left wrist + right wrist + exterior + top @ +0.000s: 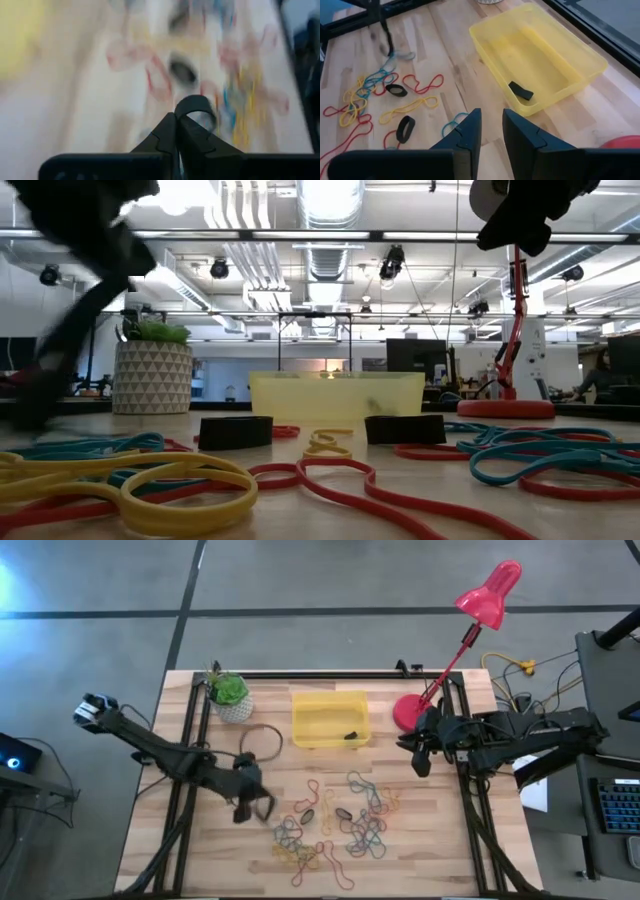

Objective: Pick and place rubber bands into bin
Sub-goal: Put the black rubber band into the yellow bin

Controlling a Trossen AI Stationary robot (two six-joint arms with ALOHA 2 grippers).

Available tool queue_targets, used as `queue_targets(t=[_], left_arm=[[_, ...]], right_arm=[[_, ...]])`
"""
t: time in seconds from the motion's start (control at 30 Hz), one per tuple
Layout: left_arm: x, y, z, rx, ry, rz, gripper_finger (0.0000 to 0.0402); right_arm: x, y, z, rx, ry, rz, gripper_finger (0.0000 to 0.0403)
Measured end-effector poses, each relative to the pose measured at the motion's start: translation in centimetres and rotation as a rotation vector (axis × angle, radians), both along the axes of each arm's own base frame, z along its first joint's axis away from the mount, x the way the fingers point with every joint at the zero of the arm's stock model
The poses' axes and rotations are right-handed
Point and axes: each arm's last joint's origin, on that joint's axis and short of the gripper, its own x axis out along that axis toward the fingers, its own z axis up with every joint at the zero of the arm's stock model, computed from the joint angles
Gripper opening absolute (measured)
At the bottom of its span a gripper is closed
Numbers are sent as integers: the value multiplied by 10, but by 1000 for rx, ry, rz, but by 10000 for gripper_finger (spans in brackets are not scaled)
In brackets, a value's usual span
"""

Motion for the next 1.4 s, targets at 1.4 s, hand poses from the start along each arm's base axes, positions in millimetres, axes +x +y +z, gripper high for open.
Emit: queue_targets(t=[1.4], left_arm=[[138, 168, -12, 311, -391, 539, 0]], right_arm=[[47, 6, -24, 41, 12, -30, 70]])
